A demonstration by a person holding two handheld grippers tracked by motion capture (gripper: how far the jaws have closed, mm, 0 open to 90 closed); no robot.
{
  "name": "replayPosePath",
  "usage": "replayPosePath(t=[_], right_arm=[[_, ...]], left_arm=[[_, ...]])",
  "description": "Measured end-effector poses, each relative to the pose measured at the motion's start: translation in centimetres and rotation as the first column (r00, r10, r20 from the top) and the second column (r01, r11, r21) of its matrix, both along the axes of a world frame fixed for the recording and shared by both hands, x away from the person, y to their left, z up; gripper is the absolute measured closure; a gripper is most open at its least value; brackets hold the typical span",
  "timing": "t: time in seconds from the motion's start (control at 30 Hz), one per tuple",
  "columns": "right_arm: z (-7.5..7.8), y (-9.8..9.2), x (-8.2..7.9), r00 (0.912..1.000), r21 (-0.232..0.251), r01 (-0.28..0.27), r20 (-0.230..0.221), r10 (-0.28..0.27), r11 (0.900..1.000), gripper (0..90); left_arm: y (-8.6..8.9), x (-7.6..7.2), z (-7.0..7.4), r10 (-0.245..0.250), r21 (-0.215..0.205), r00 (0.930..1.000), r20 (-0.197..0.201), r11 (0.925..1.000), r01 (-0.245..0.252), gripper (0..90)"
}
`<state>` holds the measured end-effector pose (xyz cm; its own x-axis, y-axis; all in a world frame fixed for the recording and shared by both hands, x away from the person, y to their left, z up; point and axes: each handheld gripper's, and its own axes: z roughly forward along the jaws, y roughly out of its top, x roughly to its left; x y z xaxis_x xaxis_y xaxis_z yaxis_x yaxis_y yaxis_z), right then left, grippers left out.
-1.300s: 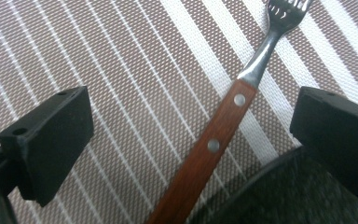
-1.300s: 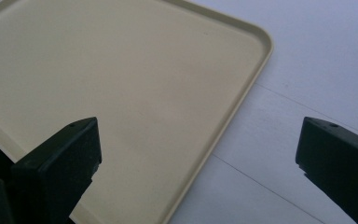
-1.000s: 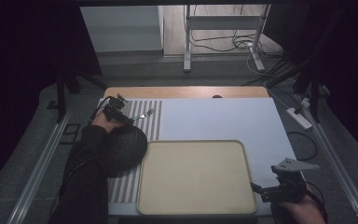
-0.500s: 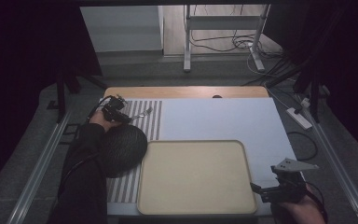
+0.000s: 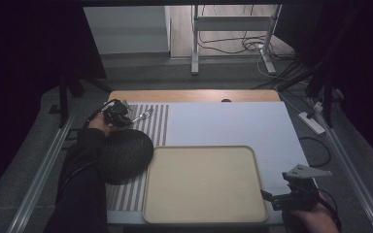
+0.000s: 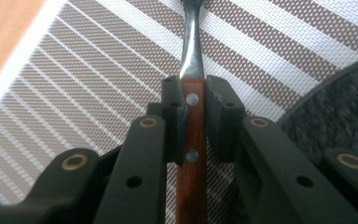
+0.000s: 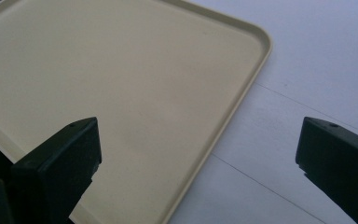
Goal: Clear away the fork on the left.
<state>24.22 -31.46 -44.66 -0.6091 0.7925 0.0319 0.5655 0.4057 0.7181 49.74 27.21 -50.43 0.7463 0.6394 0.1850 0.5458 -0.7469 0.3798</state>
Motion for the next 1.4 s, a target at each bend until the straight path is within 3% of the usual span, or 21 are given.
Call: replayPosePath(t=[0.2,0.37,0.57,0.63,0.97,1.07,1.2,1.3,1.33,1.4], right_arm=[[0.0,0.0,0.0,1.0000,-0.002,-0.001,0.002,0.001,1.000,0.7],[0.0,0.1,0.0,1.0000,-0.003,-0.001,0.002,0.001,1.000,0.6],[0.0,0.1,0.0,1.0000,-0.006,0.000,0.002,0.000,1.000,0.7],[0.0,0.1,0.0,1.0000,-0.005,0.000,0.002,0.000,1.000,0.6],[0.0,0.1,0.0,1.0000,-0.009,0.000,0.002,0.000,1.000,0.6],[0.0,0.1,0.0,1.0000,-0.010,0.000,0.002,0.000,1.000,0.6],[0.0,0.1,-0.1,1.0000,-0.010,0.000,0.005,0.000,1.000,0.6],[0.0,0.1,-0.1,1.0000,-0.010,-0.002,0.006,0.002,1.000,0.7],[0.0,0.1,-0.1,1.0000,-0.010,-0.002,0.007,0.002,1.000,0.6],[0.0,0.1,-0.1,1.0000,-0.010,-0.002,0.007,0.002,1.000,0.6]], left_arm=[[0.3,-1.1,0.9,-0.002,0.015,0.9995,0.032,0.9999,0.002,78.2],[0.6,-2.8,1.9,0.002,-0.008,0.9982,0.060,1.0000,-0.002,78.2],[0.6,-4.3,2.1,0.007,-0.010,0.9982,0.059,0.9999,-0.006,78.2],[0.6,-5.1,2.1,0.015,-0.035,0.9982,0.058,0.9993,-0.013,78.2],[0.3,-7.1,2.4,0.021,-0.082,0.9986,0.048,0.9965,-0.017,78.1],[0.1,-8.0,2.5,0.026,-0.126,0.9987,0.043,0.9918,-0.020,78.1],[0.0,-8.7,2.5,0.031,-0.142,0.9989,0.036,0.9895,-0.025,78.1],[-0.1,-9.3,2.5,0.041,-0.172,0.9989,0.023,0.9845,-0.036,78.1],[-0.2,-9.7,2.5,0.047,-0.198,0.9988,0.011,0.9792,-0.044,78.1],[-0.2,-9.9,2.5,0.054,-0.202,0.9985,0.005,0.9781,-0.052,78.1]])
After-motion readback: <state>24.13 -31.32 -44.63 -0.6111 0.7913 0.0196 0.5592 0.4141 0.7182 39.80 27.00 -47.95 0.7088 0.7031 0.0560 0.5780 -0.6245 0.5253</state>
